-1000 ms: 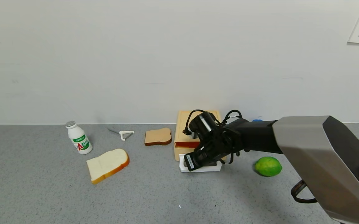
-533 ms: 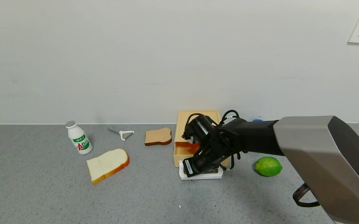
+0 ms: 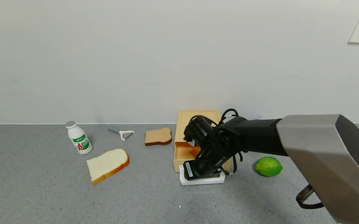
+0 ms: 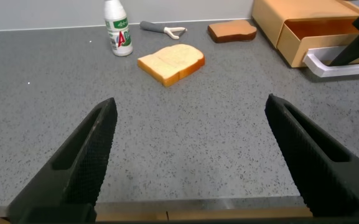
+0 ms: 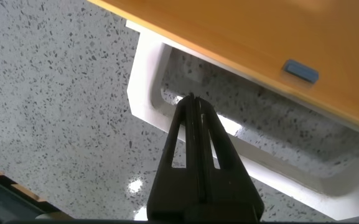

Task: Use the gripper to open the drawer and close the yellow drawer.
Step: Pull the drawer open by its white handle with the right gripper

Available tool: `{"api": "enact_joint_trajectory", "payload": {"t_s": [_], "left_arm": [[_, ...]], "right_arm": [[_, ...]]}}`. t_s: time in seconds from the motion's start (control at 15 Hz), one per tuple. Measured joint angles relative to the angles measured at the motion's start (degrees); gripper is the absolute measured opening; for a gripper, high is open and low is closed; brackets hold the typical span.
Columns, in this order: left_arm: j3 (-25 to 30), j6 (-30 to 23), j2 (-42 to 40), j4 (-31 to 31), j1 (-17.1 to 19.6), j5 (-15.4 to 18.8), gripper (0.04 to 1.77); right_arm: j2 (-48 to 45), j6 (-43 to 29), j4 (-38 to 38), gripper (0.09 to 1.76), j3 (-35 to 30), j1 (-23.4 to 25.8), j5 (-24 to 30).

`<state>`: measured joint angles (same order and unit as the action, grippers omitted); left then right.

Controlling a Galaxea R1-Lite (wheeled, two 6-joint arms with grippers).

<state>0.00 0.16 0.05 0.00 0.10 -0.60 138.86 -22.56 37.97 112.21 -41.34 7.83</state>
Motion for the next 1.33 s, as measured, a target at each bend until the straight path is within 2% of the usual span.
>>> {"api": "enact_joint_trajectory", "payload": {"t_s": [0.8, 1.33], "left_arm": [[0.0, 0.0, 0.0, 0.0, 0.0, 0.0, 1.72], [0.0, 0.0, 0.0, 0.0, 0.0, 0.0, 1.72]], "right_arm": [[-3.5, -3.7, 0.1, 0.12, -8.1, -3.6, -0.1], [-4.2, -5.7, 0.3, 0.12, -9.1, -4.6, 0.2]]}}
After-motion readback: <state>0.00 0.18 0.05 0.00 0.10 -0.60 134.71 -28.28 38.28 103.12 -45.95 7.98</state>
